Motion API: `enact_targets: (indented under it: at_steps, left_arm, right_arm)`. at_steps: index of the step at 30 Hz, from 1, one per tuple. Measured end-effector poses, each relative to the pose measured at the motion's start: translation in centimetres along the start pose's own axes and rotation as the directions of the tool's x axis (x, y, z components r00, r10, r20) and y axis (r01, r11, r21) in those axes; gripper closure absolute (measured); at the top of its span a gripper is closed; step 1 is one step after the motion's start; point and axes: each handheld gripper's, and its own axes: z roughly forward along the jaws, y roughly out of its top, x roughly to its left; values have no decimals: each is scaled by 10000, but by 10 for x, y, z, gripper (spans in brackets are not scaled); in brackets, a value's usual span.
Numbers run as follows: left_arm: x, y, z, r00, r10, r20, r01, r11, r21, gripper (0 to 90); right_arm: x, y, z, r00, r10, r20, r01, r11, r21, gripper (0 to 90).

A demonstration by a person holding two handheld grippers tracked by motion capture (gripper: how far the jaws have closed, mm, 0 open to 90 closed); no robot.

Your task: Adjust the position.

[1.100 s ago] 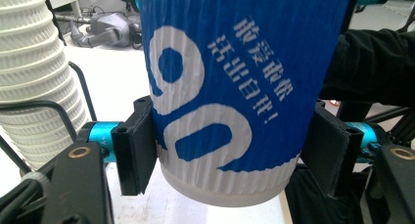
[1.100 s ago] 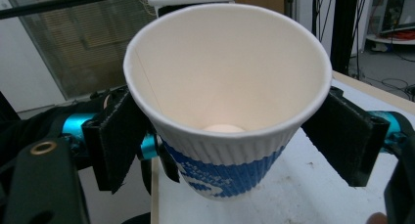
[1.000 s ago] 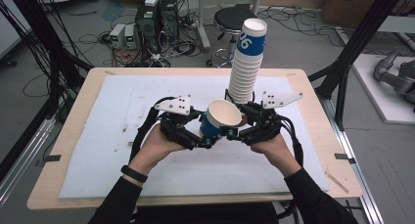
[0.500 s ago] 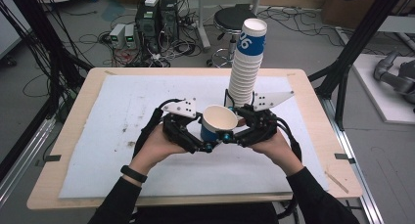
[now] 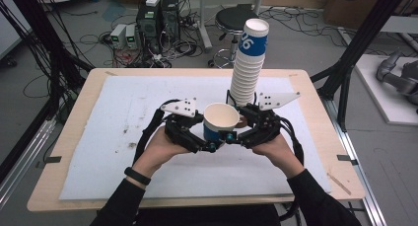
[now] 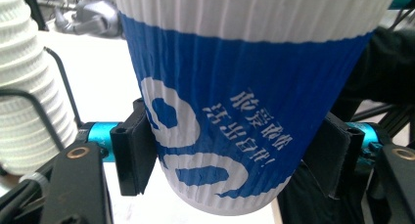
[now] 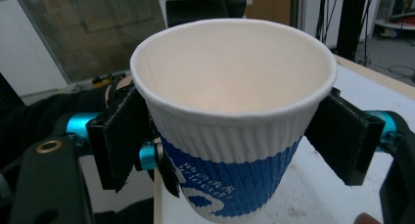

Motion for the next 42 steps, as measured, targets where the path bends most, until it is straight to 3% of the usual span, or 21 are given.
enact_targets:
  at_steps: [4,12,19,26,42]
  left_arm:
    - [-1,0,1,10000,92,6,-92,10000,24,294]
    - [-1,-1,3,9999,69,-75,-68,9998,189,294]
    - [-1,1,2,9988,-398,-281,397,9992,-26,186]
    - [-2,4,-1,9976,-649,-230,634,9961,-620,185]
    - [-2,4,-3,9981,-608,-73,602,9963,-611,249]
  right_arm:
    - [1,0,-1,9999,34,-138,-38,9995,-324,195]
    - [0,-1,0,9999,89,-117,-93,9994,-328,218]
    - [0,-1,1,9999,-77,-97,74,9996,-264,232]
    - [1,-3,5,9999,-155,-34,154,9998,-159,234]
    - [1,-5,8,9999,-117,8,117,9999,-102,207]
